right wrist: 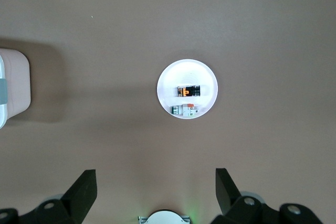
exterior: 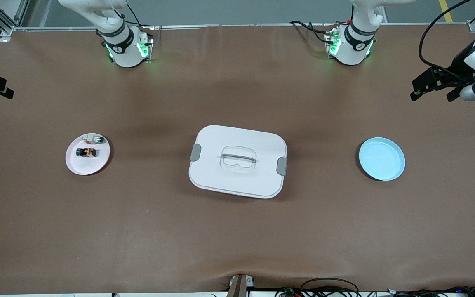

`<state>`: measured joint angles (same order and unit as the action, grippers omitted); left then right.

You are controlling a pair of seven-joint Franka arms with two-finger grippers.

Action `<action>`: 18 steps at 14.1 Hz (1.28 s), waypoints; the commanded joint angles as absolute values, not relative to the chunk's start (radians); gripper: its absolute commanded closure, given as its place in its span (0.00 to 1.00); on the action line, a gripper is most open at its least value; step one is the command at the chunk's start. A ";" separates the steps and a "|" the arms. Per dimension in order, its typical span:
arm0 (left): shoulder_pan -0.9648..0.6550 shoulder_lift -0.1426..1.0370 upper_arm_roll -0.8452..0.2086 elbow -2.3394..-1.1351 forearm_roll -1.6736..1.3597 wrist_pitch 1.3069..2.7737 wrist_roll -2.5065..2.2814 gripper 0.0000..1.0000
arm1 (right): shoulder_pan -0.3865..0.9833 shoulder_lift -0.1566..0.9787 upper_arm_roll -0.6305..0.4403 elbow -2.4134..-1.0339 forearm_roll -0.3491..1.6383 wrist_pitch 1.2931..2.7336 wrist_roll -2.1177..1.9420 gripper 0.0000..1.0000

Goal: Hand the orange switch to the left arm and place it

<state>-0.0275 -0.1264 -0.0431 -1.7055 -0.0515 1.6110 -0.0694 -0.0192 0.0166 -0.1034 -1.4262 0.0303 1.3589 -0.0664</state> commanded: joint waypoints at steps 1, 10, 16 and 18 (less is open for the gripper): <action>-0.029 -0.115 -0.046 -1.680 -0.023 1.588 -0.064 0.00 | -0.017 -0.009 -0.098 -1.448 0.015 1.367 -0.048 0.00; -0.028 -0.114 -0.046 -1.671 -0.029 1.588 -0.069 0.00 | -0.018 -0.017 -0.101 -1.451 0.017 1.367 -0.048 0.00; -0.026 -0.100 -0.045 -1.671 -0.029 1.582 -0.064 0.00 | -0.020 -0.015 -0.103 -1.451 0.015 1.368 -0.048 0.00; -0.026 -0.100 -0.044 -1.669 -0.026 1.582 -0.063 0.00 | -0.023 -0.015 -0.103 -1.451 0.017 1.368 -0.048 0.00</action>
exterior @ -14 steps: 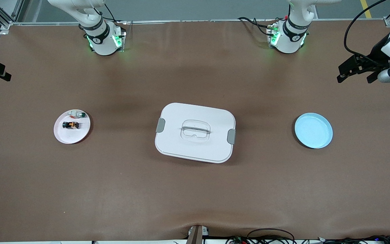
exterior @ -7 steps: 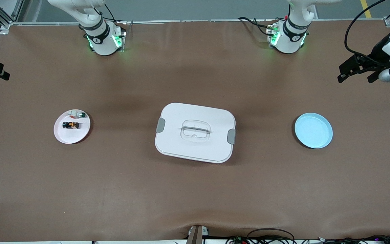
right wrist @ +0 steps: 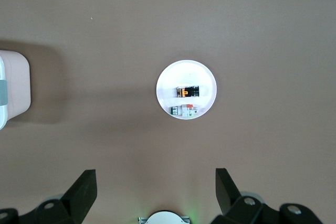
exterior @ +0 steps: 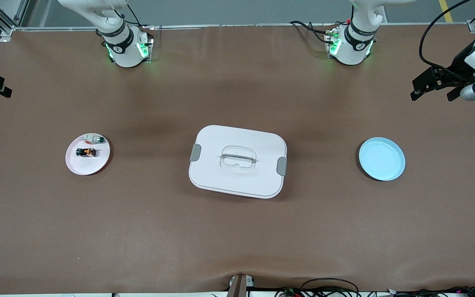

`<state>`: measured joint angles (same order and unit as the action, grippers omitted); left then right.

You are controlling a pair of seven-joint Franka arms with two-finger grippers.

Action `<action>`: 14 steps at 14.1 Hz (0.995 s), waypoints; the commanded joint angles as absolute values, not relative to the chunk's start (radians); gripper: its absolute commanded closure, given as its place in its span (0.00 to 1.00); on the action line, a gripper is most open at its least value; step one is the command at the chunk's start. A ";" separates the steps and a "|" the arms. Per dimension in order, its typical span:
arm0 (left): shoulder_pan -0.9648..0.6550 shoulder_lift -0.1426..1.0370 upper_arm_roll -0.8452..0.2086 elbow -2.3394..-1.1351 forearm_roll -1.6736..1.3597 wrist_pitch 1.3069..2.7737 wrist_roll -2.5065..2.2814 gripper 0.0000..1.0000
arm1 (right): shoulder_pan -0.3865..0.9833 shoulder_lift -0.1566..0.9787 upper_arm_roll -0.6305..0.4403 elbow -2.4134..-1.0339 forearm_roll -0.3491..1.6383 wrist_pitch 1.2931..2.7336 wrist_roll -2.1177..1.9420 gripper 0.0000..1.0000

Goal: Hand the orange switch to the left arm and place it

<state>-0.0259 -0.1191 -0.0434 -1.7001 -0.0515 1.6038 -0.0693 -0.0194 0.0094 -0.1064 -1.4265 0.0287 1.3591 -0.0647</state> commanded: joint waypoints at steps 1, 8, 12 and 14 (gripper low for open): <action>-0.028 -0.100 -0.044 -1.670 -0.026 1.582 -0.064 0.00 | -0.023 -0.015 -0.103 -1.451 0.015 1.370 -0.048 0.00; -0.026 -0.098 -0.044 -1.671 -0.026 1.582 -0.064 0.00 | -0.021 -0.009 -0.101 -1.450 -0.021 1.416 -0.048 0.00; -0.023 -0.098 -0.043 -1.671 -0.026 1.582 -0.063 0.00 | -0.029 0.015 -0.104 -1.442 -0.014 1.416 -0.048 0.00; -0.025 -0.098 -0.041 -1.671 -0.025 1.582 -0.063 0.00 | -0.029 0.023 -0.104 -1.442 -0.011 1.428 -0.048 0.00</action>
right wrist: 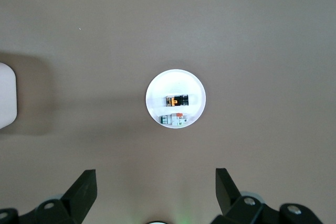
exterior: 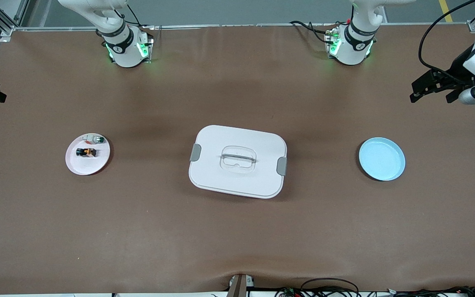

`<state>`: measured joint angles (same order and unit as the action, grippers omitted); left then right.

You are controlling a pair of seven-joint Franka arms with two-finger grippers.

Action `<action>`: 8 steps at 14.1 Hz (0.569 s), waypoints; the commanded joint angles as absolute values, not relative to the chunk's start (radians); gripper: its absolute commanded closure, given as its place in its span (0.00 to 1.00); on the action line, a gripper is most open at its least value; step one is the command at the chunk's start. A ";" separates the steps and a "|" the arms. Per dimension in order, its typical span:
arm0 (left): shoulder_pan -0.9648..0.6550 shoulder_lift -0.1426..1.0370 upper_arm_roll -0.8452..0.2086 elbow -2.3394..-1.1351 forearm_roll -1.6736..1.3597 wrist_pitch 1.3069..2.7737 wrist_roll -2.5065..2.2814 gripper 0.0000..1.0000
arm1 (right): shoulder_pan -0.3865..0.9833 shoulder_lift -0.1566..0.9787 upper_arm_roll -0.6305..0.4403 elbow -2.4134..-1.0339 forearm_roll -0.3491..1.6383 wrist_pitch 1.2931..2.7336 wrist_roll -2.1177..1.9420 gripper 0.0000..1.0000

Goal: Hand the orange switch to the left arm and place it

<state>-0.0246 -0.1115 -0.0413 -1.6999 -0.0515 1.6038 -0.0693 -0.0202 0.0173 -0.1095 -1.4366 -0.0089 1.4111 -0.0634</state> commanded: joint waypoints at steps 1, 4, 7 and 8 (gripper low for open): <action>-0.025 -0.098 -0.041 -1.669 -0.025 1.582 -0.063 0.00 | -0.023 0.044 -0.104 -1.442 -0.012 1.440 -0.046 0.00; -0.025 -0.098 -0.041 -1.671 -0.025 1.582 -0.063 0.00 | -0.025 0.087 -0.103 -1.442 -0.006 1.453 -0.046 0.00; -0.023 -0.098 -0.041 -1.671 -0.025 1.582 -0.063 0.00 | -0.031 0.106 -0.104 -1.451 -0.006 1.442 -0.046 0.00; -0.023 -0.098 -0.040 -1.671 -0.025 1.582 -0.063 0.00 | -0.031 0.118 -0.104 -1.454 -0.006 1.442 -0.054 0.00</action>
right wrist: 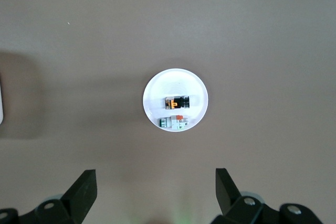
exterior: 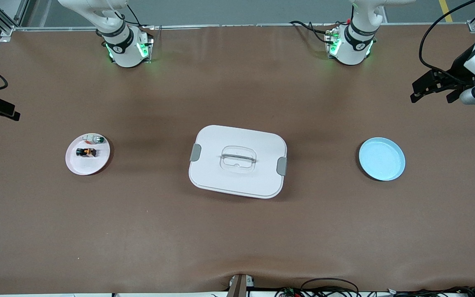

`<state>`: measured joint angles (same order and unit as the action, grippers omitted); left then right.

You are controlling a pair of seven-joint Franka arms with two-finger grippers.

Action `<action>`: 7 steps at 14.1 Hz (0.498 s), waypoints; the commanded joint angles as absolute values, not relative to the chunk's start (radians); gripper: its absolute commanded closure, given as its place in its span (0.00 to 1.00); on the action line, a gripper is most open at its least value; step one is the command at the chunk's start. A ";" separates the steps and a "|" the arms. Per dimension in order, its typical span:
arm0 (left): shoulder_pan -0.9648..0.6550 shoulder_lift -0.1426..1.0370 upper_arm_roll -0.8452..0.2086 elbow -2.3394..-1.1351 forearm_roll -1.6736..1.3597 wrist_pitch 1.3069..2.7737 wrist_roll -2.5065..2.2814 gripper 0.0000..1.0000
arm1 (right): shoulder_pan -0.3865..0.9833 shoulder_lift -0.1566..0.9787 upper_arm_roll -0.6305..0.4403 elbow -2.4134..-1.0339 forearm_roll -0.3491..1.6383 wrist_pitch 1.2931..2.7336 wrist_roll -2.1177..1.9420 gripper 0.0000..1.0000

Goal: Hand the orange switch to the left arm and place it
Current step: 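Move the right gripper over the white plate toward the orange switch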

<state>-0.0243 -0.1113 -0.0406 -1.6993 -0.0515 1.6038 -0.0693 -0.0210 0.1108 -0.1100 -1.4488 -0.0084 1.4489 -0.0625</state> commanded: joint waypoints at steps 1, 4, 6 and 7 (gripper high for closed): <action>-0.023 -0.098 -0.040 -1.671 -0.025 1.582 -0.063 0.00 | -0.031 0.133 -0.106 -1.463 -0.006 1.448 -0.055 0.00; -0.023 -0.095 -0.037 -1.671 -0.025 1.582 -0.063 0.00 | -0.032 0.158 -0.106 -1.541 -0.009 1.541 -0.048 0.00; -0.023 -0.095 -0.035 -1.671 -0.025 1.582 -0.063 0.00 | -0.032 0.160 -0.107 -1.626 -0.009 1.619 -0.048 0.00; -0.023 -0.095 -0.035 -1.669 -0.025 1.582 -0.064 0.00 | -0.034 0.160 -0.107 -1.656 -0.012 1.644 -0.048 0.00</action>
<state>-0.0233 -0.1096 -0.0360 -1.6992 -0.0515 1.6037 -0.0693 -0.0234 0.1743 -0.1124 -1.5840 -0.0085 1.5952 -0.0624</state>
